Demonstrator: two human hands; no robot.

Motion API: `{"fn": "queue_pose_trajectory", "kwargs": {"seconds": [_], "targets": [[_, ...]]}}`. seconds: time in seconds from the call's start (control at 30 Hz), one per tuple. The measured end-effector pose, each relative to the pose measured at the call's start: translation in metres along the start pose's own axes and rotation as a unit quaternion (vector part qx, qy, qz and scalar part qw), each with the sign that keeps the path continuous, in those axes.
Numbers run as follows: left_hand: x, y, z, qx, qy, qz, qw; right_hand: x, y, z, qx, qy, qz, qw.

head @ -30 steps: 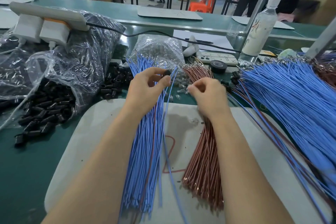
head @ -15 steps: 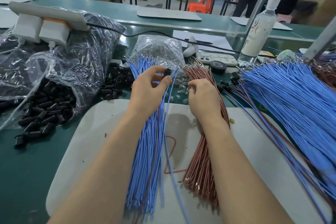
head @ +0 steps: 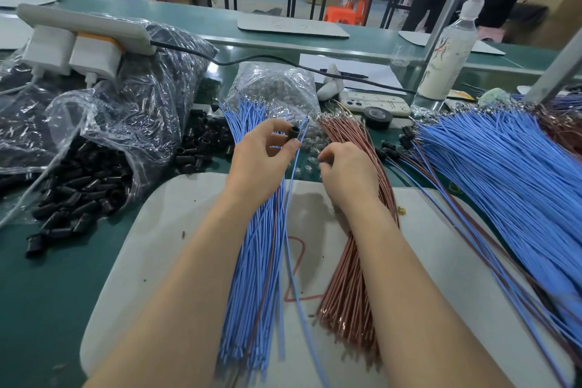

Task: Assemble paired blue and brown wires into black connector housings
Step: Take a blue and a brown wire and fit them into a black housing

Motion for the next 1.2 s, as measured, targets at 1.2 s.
{"fn": "queue_pose_trajectory", "kwargs": {"seconds": [1.2], "targets": [[0.007, 0.007, 0.004, 0.058, -0.061, -0.045, 0.995, -0.043, -0.031, 0.023, -0.182, 0.080, -0.239, 0.950]]}}
Point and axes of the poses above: each hand's wrist, its own z-axis away from the middle knuckle, its own x-axis out of the palm, y = z × x, the point moved 3 cm from there along -z, towards the middle knuckle, and after that the axes turned 2 degrees about -z, right-handed, at the moved point
